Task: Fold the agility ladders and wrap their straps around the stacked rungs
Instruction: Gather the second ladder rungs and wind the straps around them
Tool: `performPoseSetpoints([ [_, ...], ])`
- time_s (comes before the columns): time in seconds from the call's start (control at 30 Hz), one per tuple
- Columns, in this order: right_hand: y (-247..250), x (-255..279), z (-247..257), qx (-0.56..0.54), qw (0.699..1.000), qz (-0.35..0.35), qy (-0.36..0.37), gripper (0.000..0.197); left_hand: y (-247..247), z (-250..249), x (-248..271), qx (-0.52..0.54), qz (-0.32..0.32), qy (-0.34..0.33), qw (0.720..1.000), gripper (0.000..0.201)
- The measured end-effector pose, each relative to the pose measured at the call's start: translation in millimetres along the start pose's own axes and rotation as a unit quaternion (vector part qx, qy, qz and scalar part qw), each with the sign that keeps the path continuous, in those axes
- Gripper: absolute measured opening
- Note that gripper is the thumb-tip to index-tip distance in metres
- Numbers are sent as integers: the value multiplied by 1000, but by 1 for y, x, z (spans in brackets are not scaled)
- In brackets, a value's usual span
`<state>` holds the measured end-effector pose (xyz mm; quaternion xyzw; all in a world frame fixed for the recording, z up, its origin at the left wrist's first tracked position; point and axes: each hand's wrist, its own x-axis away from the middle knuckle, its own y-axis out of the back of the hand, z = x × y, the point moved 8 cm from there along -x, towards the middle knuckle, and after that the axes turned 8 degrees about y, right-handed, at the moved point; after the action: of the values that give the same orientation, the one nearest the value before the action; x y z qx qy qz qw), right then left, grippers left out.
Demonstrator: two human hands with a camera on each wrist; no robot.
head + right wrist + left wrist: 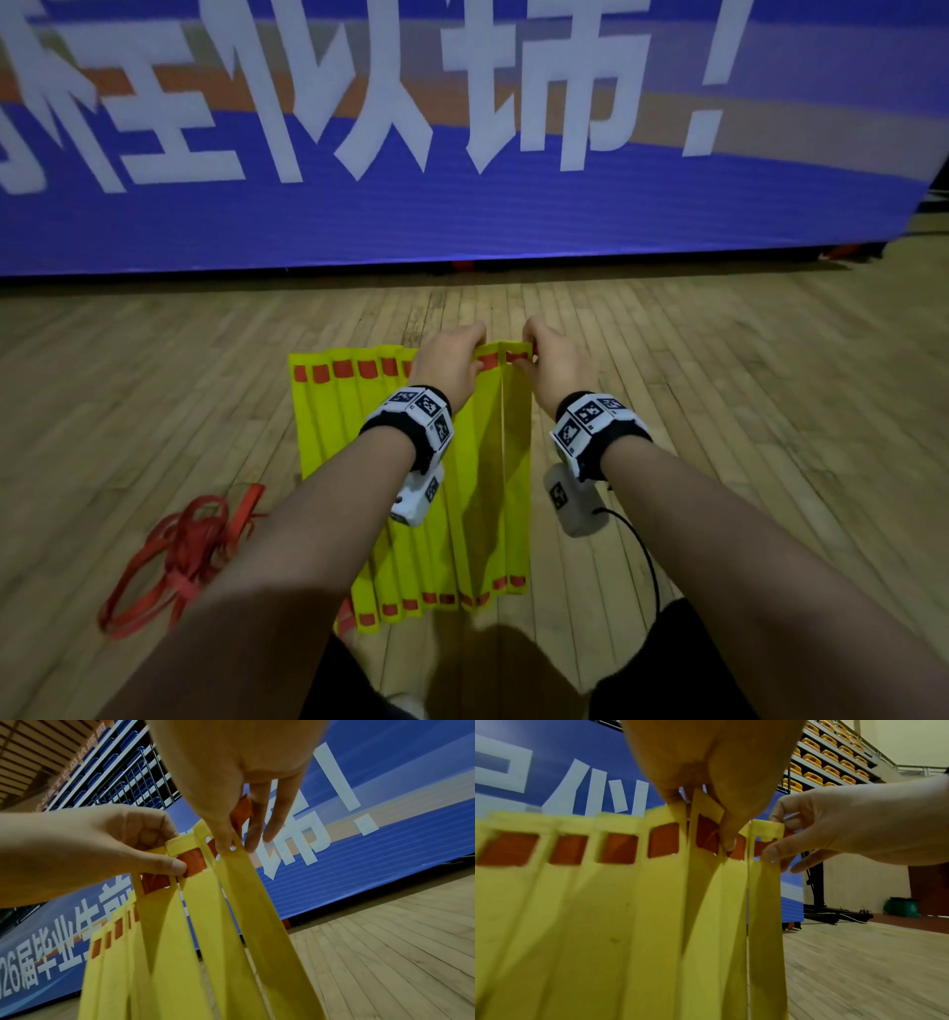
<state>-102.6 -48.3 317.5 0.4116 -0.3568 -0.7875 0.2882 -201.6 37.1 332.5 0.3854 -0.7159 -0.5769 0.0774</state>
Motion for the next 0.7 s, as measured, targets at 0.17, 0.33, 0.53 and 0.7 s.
performPoseSetpoints([
  [0.17, 4, 11, -8, -11, 1000, -15, 5, 16, 0, -10, 15, -3, -61, 14, 998, 10],
  [0.33, -2, 14, -26, -73, 997, -13, -15, 21, -7, -10, 19, 24, -75, 29, 996, 14],
  [0.53, -4, 17, -27, -130, 991, 13, -8, 13, -11, 0, 22, 20, -87, 43, 995, 20],
  [0.7, -17, 13, -30, -244, 968, 40, -28, 16, -11, 11, 21, 48, -58, 35, 997, 19],
])
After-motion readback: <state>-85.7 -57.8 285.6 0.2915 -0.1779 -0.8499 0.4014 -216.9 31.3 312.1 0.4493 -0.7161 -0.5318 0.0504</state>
